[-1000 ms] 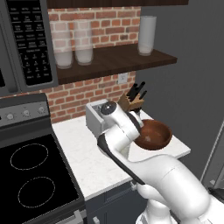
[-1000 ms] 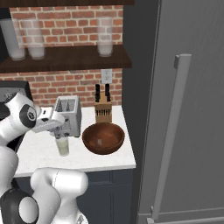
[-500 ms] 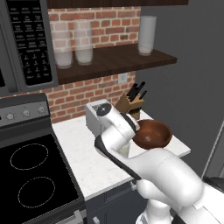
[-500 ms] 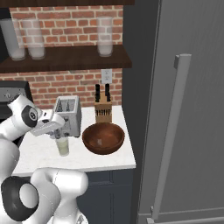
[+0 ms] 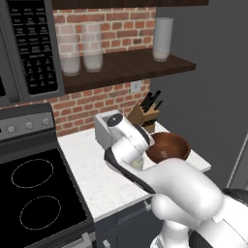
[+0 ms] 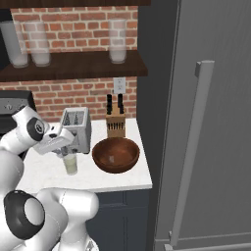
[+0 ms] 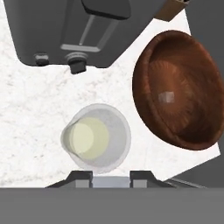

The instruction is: Grab a lemon wedge from the fridge and one ice cube from the ice bowl, and put them in the glass of lemonade.

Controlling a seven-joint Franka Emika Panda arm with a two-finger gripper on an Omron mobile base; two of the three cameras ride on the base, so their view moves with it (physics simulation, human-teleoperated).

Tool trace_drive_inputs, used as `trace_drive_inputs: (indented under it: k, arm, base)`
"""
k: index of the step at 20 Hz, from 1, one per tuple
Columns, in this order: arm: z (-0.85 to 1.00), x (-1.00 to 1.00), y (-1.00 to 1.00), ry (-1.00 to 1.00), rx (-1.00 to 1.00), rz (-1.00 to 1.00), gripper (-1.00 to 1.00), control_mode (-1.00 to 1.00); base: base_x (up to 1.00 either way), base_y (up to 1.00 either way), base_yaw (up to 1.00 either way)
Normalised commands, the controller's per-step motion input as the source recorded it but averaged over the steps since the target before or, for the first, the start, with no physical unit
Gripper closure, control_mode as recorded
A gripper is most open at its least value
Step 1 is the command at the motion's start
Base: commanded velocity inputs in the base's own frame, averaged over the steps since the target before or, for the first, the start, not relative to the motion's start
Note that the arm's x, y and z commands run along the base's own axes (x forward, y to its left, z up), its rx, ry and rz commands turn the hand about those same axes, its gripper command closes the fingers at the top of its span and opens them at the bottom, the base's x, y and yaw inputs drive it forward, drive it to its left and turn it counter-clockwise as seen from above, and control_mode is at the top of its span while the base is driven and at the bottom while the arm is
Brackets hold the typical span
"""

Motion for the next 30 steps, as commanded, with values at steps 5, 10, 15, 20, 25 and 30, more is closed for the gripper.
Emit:
trace_drive_inputs:
  k: [5,10,15,20,25,30]
  arm:
    - [0.00,0.09,0.00,0.12,-0.01,0.00,1.00,-1.00]
    - [0.00,0.22,-0.04,0.08,-0.01,0.00,1.00,-1.00]
    - [0.00,0.23,-0.05,0.05,-0.01,0.00,1.00,-1.00]
    - [-0.17,0.17,0.00,0.02,-0.04,0.00,1.00,-1.00]
    - [-0.30,0.12,0.00,0.00,-0.05,0.00,1.00,-1.00]
    - [-0.24,0.09,0.00,0.00,-0.02,0.00,1.00,-1.00]
  base:
    - [0.00,0.00,0.00]
    - [0.00,0.00,0.00]
    - [0.00,0.00,0.00]
    - [0.00,0.00,0.00]
    - [0.00,0.00,0.00]
    - [0.00,0.00,0.00]
